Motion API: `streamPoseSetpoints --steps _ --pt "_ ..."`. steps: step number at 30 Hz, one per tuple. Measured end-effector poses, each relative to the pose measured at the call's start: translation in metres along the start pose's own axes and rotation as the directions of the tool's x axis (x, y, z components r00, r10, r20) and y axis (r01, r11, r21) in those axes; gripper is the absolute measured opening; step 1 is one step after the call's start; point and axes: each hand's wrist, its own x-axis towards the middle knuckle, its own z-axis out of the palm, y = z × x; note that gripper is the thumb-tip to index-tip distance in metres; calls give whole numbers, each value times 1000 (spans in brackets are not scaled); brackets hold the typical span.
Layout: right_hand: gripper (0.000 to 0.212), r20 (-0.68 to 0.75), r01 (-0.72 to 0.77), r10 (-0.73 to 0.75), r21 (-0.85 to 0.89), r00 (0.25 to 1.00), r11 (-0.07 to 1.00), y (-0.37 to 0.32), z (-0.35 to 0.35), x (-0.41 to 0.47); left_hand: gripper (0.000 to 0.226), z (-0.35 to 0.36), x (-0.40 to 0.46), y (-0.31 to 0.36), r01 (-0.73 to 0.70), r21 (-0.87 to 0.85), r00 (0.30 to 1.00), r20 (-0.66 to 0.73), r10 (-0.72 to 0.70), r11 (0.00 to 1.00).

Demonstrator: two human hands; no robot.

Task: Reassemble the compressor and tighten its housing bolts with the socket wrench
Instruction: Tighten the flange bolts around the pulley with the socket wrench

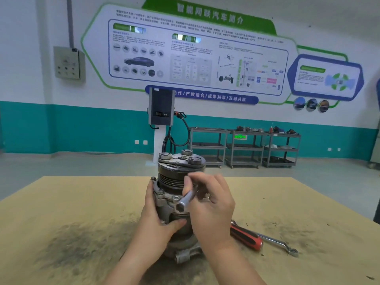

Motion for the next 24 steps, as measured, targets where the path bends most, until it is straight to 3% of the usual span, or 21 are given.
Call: streamPoseSetpoints --steps 4,6,8,10,13,18,24 --pt "14 46 -21 19 35 999 999 -1 -3 -1 130 0 3 -2 -37 -4 998 53 37 999" --pt "24 82 20 -24 43 996 999 0 -12 2 127 -2 3 -3 -17 11 998 54 17 1000" --pt "21 57 42 -46 56 997 998 0 -22 6 120 -7 4 -6 -12 41 998 59 10 999" --pt "9 -39 -112 120 168 992 979 -3 -26 11 118 -12 6 -7 -16 63 997 75 11 998" --pt "11 -132 -355 425 365 895 861 -2 -27 17 118 -16 5 -2 4 80 993 120 -14 997" --pt "12 -120 -456 570 478 812 751 11 -33 25 119 -18 3 0 39 81 983 174 -53 996" --pt "17 38 -544 641 570 766 616 15 -36 29 118 -16 0 0 49 108 985 157 -66 993"
